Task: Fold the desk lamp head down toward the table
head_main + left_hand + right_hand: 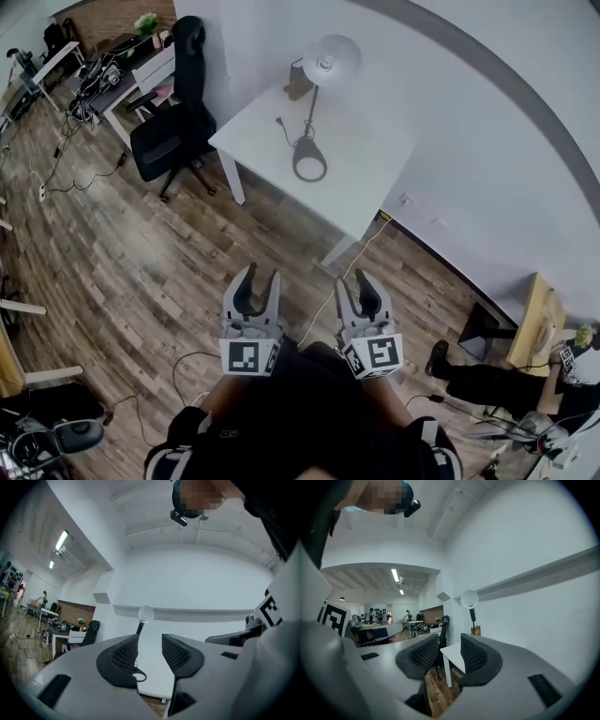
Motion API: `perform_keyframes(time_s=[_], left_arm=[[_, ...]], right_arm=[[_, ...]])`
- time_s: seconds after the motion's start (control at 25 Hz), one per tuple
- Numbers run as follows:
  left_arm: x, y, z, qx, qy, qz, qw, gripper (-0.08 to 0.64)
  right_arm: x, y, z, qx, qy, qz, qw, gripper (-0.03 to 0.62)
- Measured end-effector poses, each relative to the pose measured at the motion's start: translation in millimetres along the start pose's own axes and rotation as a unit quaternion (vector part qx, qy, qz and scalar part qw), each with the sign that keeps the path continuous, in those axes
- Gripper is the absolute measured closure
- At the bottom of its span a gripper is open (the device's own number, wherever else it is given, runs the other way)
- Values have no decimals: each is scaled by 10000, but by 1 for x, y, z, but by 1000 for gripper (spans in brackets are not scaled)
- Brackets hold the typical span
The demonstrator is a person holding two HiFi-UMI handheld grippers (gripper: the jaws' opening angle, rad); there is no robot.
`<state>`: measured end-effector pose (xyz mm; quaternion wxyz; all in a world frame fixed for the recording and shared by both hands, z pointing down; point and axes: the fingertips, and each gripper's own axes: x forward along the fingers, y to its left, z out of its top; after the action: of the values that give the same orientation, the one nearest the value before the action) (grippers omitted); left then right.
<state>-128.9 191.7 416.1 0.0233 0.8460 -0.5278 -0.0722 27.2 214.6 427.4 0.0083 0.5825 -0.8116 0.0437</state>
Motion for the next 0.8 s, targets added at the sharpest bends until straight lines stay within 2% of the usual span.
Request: perform_keyframes(time_s=[0.4, 0.8], left_arm=[[42, 40, -4, -112, 95, -66, 9999, 396], [94, 64, -6, -69, 0, -15, 10000, 396]], right_arm=[[72, -1, 10, 62, -105, -74, 9999, 443], [131, -25, 16, 53, -127, 4, 9999, 443]])
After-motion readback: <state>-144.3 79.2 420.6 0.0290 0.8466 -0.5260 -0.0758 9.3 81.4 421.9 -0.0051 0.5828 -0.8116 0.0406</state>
